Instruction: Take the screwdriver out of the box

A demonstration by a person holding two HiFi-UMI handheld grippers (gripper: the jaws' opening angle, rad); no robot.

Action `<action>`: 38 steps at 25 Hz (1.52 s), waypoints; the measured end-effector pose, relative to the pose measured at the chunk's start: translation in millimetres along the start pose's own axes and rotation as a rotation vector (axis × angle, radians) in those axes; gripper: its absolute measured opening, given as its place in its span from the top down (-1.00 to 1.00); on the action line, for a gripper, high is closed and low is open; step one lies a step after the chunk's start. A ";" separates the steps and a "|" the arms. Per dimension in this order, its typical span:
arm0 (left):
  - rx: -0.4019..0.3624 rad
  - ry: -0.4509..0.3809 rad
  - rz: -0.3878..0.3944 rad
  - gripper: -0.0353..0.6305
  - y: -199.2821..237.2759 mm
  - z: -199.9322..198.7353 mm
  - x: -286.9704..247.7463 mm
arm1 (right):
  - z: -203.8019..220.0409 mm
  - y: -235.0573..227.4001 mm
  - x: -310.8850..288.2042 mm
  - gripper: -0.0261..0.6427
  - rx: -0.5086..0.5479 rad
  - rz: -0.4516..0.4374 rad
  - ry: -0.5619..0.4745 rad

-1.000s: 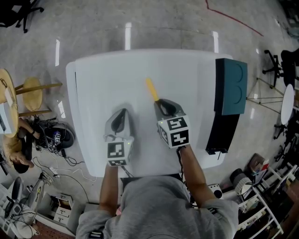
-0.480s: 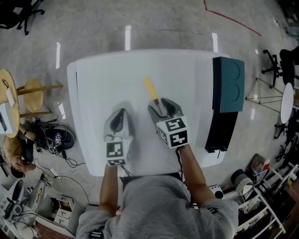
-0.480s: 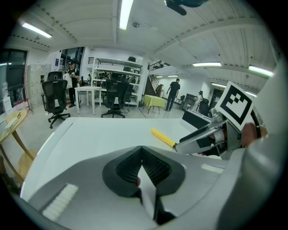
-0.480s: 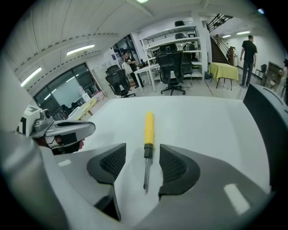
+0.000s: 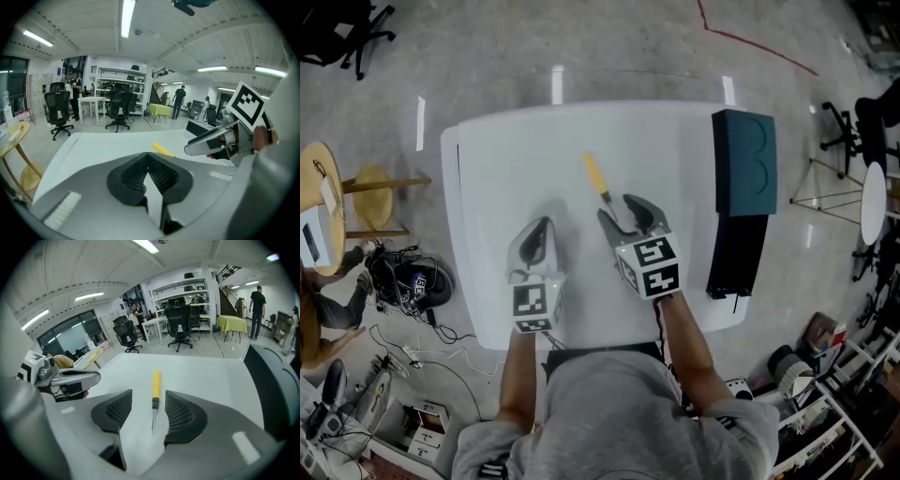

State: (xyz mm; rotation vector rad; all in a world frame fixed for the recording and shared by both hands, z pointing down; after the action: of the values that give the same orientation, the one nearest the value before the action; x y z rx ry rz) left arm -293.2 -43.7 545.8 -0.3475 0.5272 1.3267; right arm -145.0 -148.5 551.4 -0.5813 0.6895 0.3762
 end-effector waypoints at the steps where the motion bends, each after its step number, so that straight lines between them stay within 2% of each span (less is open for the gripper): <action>1: -0.001 -0.008 0.000 0.86 -2.1 -2.0 3.6 | -1.2 1.8 5.3 0.25 0.006 0.001 -0.013; 7: -0.025 -0.042 0.000 0.86 -14.4 -15.1 26.8 | -4.3 13.8 35.3 0.38 0.037 0.013 -0.073; 13: -0.059 -0.100 0.013 0.86 -36.1 -29.9 54.6 | -2.7 23.7 77.4 0.57 0.074 0.065 -0.158; 23: -0.088 -0.187 0.003 0.86 -61.6 -50.8 100.2 | 4.1 39.9 132.2 0.72 0.116 0.079 -0.258; 32: -0.098 -0.247 -0.020 0.86 -88.3 -53.5 150.6 | 21.3 59.9 188.9 0.90 0.171 0.087 -0.339; 38: -0.112 -0.284 -0.028 0.86 -105.9 -52.0 184.0 | 33.9 75.9 225.1 0.91 0.237 0.099 -0.397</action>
State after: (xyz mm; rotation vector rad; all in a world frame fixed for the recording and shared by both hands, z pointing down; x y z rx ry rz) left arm -170.7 57.2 395.6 -0.2517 0.2104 1.3542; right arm -5.8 -38.5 389.9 -0.2361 0.3733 0.4779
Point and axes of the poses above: the fingertips, and each gripper's own axes: x backward along the fingers, y to its left, z out of its underside, the point moved 7 cm from there along x, backward along the fingers, and after that the axes turned 9 degrees about -z, right-handed, at the moved point
